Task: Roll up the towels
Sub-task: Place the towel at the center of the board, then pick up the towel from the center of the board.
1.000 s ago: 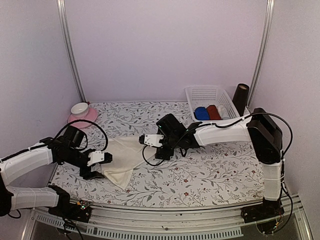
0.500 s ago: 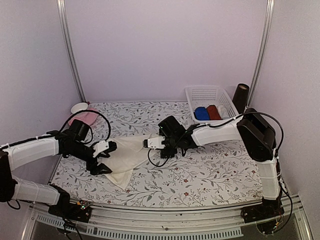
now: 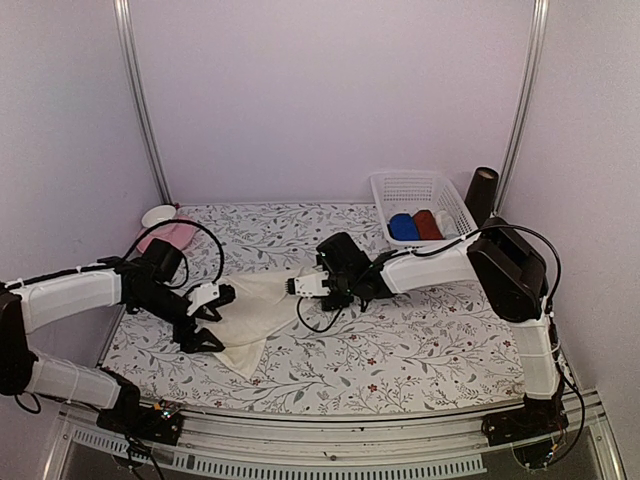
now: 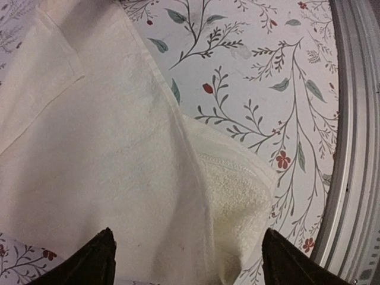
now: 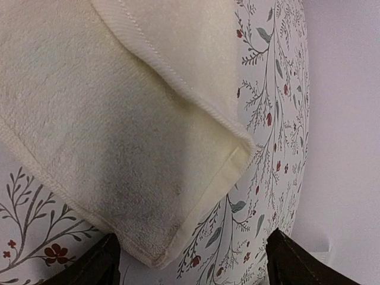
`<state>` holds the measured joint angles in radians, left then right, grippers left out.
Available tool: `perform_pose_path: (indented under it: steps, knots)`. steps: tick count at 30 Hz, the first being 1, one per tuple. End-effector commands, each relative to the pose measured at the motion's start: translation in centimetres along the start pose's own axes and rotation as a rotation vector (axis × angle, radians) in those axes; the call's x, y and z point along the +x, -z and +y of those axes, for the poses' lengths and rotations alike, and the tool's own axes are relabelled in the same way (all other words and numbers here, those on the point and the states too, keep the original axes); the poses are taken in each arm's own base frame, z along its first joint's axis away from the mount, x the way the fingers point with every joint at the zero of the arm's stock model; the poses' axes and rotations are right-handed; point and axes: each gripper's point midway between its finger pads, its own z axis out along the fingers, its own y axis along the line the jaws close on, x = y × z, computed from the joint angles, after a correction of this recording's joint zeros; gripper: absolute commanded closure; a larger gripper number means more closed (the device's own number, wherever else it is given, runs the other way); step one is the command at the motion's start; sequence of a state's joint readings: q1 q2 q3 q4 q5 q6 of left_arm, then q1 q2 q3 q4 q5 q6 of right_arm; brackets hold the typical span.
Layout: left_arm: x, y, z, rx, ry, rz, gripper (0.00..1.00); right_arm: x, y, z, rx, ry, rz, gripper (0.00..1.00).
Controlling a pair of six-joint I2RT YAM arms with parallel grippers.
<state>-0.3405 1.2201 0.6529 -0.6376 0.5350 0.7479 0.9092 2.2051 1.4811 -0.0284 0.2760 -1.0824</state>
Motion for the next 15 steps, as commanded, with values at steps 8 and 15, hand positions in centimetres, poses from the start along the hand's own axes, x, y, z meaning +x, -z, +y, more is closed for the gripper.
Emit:
perform_pose_path:
  steps: [8,15]
  knots:
    - [-0.4,-1.5,0.7,-0.066,-0.002,0.087,0.23,3.0,2.6,0.8,-0.039,-0.05,0.063,0.14]
    - [-1.3,-3.0,0.8,-0.072,-0.026,0.128,0.37,3.4,5.1,-0.1,-0.009,-0.115,0.053,0.14]
